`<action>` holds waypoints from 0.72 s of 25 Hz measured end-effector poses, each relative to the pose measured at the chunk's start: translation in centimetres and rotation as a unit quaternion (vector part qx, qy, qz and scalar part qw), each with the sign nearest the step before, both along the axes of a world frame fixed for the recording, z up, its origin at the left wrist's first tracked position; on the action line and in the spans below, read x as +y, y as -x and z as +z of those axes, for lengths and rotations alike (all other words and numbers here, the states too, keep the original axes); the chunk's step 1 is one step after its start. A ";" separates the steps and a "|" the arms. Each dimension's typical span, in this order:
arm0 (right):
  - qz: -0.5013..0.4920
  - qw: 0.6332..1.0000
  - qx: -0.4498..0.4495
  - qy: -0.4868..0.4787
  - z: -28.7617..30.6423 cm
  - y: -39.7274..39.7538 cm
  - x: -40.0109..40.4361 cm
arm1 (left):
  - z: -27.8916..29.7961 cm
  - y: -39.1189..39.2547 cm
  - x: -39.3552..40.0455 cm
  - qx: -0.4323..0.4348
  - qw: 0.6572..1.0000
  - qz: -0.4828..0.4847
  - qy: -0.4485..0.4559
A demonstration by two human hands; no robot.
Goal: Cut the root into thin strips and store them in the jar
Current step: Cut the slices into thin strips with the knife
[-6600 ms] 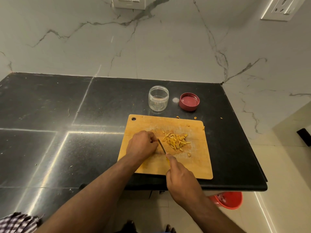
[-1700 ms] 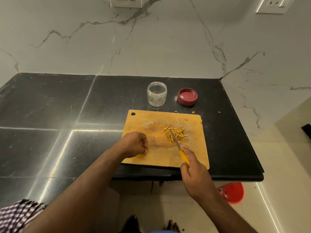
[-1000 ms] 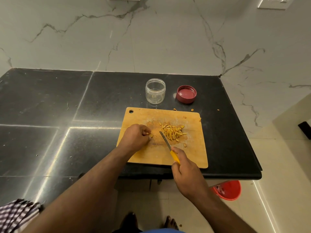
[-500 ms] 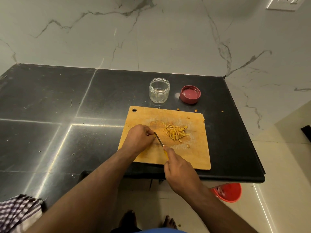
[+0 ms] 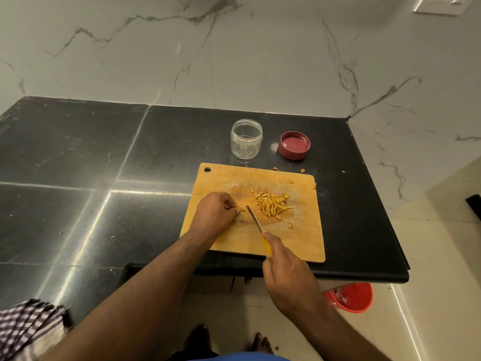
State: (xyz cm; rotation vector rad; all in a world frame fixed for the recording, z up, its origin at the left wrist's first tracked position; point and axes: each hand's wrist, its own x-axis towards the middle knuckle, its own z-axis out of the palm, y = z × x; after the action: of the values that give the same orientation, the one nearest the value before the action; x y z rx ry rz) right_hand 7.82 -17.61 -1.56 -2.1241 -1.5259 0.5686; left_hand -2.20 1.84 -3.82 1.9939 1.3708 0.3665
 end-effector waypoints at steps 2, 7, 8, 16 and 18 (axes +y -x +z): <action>0.000 1.000 0.007 -0.007 0.3 0.2 0.6 | -0.1 0.1 0.0 -0.001 1.000 -0.004 -0.003; 0.011 1.000 -0.009 0.016 0.0 0.4 2.3 | -0.1 0.2 0.0 -0.009 1.000 -0.007 -0.009; 0.013 1.000 -0.013 0.019 -0.1 0.5 2.6 | -0.1 0.2 0.0 -0.010 1.000 -0.008 -0.009; 0.031 0.999 -0.027 0.034 -0.6 0.5 2.7 | -0.1 0.0 0.1 -0.007 1.000 -0.005 -0.004; 0.028 0.999 -0.019 0.034 -0.5 0.5 1.4 | -0.1 0.0 0.0 -0.005 1.000 -0.003 -0.003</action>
State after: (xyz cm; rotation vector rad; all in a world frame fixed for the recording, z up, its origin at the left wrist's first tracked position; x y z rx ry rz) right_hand 7.27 -16.21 -2.10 -2.1596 -1.6132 0.6120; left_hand -2.19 1.84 -3.96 1.9983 1.3584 0.3781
